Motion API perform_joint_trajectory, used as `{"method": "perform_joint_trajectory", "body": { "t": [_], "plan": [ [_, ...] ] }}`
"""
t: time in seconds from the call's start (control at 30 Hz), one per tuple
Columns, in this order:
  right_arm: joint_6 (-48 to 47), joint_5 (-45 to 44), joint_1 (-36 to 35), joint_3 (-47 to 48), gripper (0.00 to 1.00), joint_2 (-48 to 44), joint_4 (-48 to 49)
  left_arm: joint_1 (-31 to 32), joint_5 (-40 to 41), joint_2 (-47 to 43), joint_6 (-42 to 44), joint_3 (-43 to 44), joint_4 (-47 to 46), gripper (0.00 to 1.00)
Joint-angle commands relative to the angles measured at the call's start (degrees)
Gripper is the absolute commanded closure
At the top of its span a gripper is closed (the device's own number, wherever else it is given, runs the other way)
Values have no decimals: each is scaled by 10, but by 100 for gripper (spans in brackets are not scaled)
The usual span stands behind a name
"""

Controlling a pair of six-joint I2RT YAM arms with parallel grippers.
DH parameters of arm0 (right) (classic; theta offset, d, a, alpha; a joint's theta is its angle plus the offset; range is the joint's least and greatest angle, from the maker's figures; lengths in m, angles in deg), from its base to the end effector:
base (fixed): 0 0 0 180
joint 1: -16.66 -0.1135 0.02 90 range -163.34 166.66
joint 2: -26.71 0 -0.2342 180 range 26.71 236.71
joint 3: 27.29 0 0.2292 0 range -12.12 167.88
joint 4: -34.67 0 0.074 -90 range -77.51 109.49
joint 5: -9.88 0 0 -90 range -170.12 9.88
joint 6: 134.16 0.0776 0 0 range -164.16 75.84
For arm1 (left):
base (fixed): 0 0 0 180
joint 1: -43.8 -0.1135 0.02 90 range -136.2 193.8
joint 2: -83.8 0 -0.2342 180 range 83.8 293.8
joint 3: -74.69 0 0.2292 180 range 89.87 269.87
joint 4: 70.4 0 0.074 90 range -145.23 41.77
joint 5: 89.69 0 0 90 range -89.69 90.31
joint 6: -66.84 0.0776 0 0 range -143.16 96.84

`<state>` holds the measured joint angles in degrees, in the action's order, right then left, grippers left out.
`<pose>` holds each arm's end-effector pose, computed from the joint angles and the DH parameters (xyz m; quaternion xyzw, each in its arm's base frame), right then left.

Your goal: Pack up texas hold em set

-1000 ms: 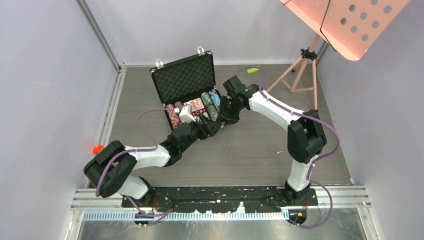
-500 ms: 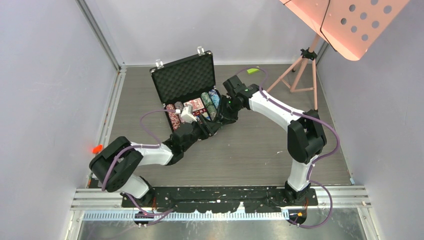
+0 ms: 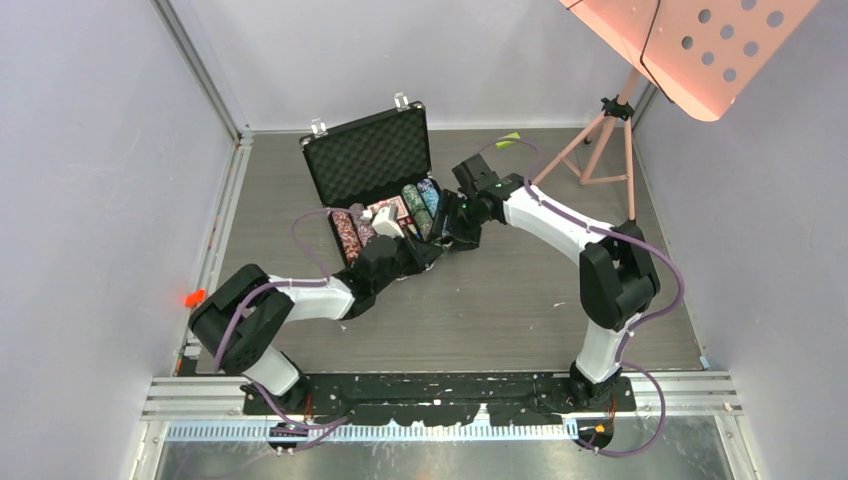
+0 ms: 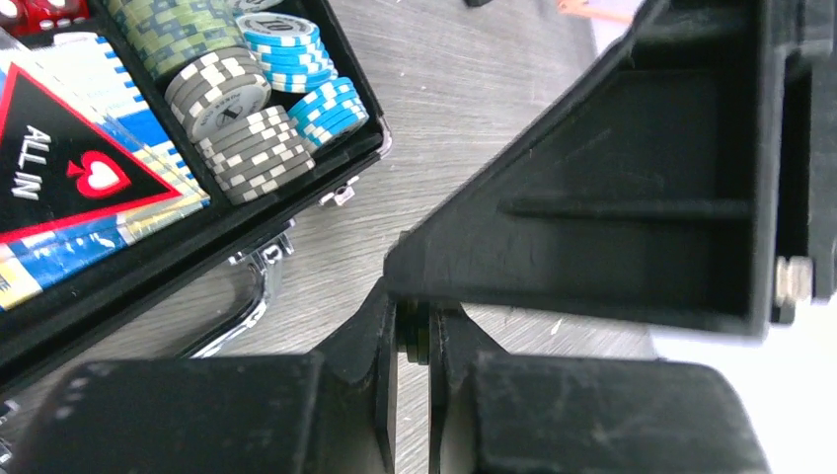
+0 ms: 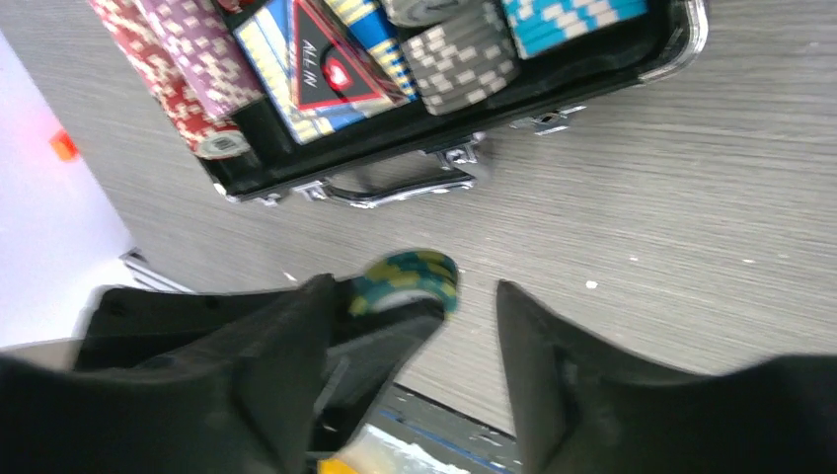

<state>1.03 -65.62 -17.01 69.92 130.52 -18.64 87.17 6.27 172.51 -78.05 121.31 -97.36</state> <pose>0.3041 0.2259 0.1856 0.0636 0.9565 0.2577 0.1215 0.2460 -0.2213 0.1545 -0.1110 0.7858 -0.4320 0.4284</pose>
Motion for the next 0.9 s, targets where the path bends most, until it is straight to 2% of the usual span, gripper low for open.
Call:
{"method": "perform_joint_trajectory", "body": {
  "t": [0.0,0.07,0.2,0.33,0.43,0.53,0.67,0.87],
  "plan": [
    [13,-12,30,-50,23,-59,38,-25,-28,-34,81,83,153,100],
    [25,-11,57,-93,14,-87,81,-34,-36,-48,119,108,219,100],
    [38,-56,106,-180,13,-172,152,-49,-35,-58,223,184,371,100],
    [15,-89,148,-241,15,-245,174,-57,-57,-5,373,285,488,100],
    [-10,-85,167,-259,15,-277,176,-57,-50,29,492,347,526,100],
    [-33,-83,178,-260,16,-295,162,-57,-82,44,600,355,510,100],
    [-51,-77,181,-261,16,-306,152,-70,-105,73,680,386,522,100],
    [-60,-63,185,-267,17,-317,152,-100,-180,162,749,500,635,100]
  ]
}}
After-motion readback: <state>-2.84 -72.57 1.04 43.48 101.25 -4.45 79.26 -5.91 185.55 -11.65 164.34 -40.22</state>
